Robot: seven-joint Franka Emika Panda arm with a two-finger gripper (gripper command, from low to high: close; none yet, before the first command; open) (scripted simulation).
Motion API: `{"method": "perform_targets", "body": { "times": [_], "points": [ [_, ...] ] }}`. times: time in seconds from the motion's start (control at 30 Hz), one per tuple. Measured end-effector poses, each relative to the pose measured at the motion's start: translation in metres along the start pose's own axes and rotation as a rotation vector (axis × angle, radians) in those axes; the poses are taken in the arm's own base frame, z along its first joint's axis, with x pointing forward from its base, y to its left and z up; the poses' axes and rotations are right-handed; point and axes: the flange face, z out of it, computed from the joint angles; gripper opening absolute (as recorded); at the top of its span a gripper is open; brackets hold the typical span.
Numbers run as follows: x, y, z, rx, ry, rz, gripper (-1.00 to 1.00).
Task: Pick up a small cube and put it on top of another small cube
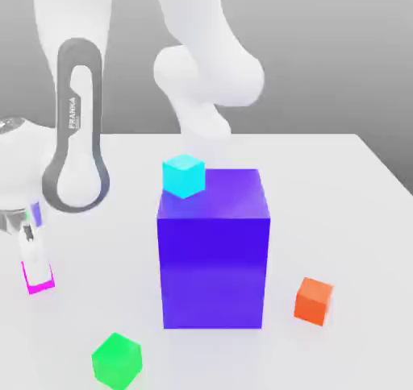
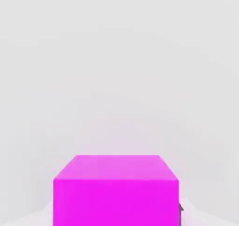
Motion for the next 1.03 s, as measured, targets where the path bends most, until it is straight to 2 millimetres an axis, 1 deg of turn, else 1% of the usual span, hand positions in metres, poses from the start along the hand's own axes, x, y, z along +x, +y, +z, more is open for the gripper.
{"method": "perform_targets", "body": {
  "times": [0.07, 0.17, 0.2, 0.23, 0.3, 0.33, 0.4, 0.47, 0.5, 0.53, 0.57, 0.63, 0.67, 0.83, 0.87, 0.9, 0.93, 1.03],
  "points": [
    [0.001, -0.001, -0.016, 0.0, 0.001, -0.001, -1.0],
    [0.0, -0.001, -0.047, 0.0, 0.0, -0.001, -1.0],
    [-0.004, -0.005, -0.056, 0.001, -0.002, -0.008, -1.0],
    [-0.019, -0.02, -0.062, 0.001, -0.004, -0.033, -1.0],
    [-0.059, -0.056, -0.075, 0.002, -0.007, -0.099, -1.0],
    [-0.084, -0.074, -0.081, 0.002, -0.008, -0.136, -1.0],
    [-0.14, -0.106, -0.093, 0.001, -0.008, -0.211, -1.0],
    [-0.197, -0.128, -0.105, 0.001, -0.006, -0.28, -1.0],
    [-0.217, -0.134, -0.103, 0.001, -0.004, -0.304, -1.0],
    [-0.228, -0.137, -0.096, 0.001, -0.002, -0.316, -1.0],
    [-0.233, -0.139, -0.085, 0.001, -0.002, -0.322, -1.0],
    [-0.237, -0.14, -0.059, 0.001, -0.002, -0.327, -1.0],
    [-0.238, -0.139, -0.052, 0.001, -0.001, -0.328, 1.0],
    [-0.238, -0.139, -0.052, 0.001, -0.001, -0.328, 1.0],
    [-0.238, -0.139, -0.048, 0.001, -0.001, -0.328, 1.0],
    [-0.239, -0.139, -0.053, 0.001, -0.001, -0.329, 1.0],
    [-0.239, -0.14, -0.063, 0.001, -0.001, -0.329, 1.0],
    [-0.239, -0.14, -0.1, 0.001, -0.002, -0.329, 1.0]
  ]
}}
